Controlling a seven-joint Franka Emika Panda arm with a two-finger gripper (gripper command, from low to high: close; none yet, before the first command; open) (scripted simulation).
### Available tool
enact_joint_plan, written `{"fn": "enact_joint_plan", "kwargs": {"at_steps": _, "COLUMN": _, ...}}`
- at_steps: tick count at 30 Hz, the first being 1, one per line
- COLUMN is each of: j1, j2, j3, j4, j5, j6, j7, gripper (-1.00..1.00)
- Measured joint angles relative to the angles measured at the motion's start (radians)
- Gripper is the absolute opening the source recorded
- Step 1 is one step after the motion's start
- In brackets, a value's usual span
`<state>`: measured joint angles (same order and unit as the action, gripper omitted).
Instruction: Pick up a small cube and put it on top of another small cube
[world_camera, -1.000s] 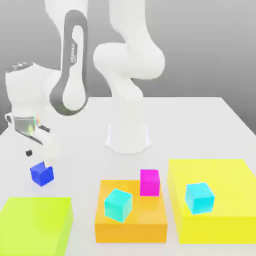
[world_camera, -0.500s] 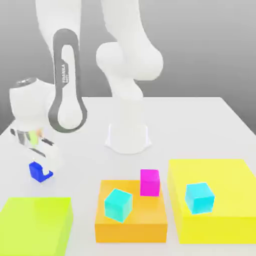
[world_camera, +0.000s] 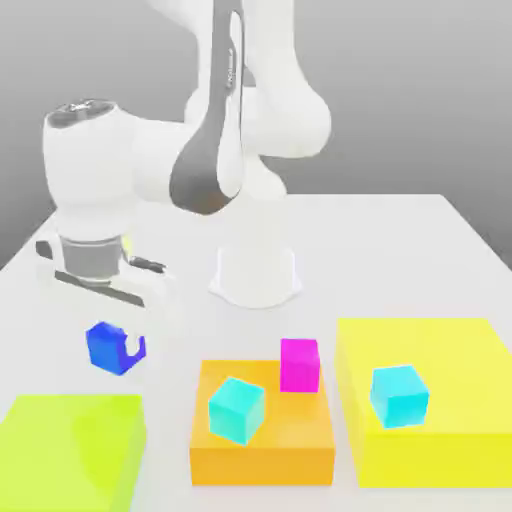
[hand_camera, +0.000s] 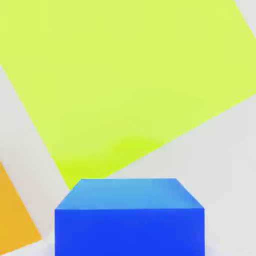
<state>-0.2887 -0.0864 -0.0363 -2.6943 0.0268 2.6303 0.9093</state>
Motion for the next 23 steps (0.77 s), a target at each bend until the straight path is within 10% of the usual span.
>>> {"fn": "enact_joint_plan", "kwargs": {"at_steps": 13, "j1": 0.295, "j2": -0.049, "j3": 0.325, "j4": 0.195, "j5": 0.037, "j6": -0.255, "j7": 0.401, "gripper": -1.0}}
{"fn": "enact_joint_plan", "kwargs": {"at_steps": 19, "j1": 0.326, "j2": 0.065, "j3": 0.361, "j4": 0.181, "j5": -0.02, "j6": -0.137, "j7": 0.487, "gripper": -1.0}}
{"fn": "enact_joint_plan", "kwargs": {"at_steps": 20, "j1": 0.332, "j2": 0.086, "j3": 0.356, "j4": 0.175, "j5": -0.028, "j6": -0.111, "j7": 0.494, "gripper": 1.0}}
{"fn": "enact_joint_plan", "kwargs": {"at_steps": 23, "j1": 0.332, "j2": 0.086, "j3": 0.356, "j4": 0.175, "j5": -0.028, "j6": -0.111, "j7": 0.494, "gripper": 1.0}}
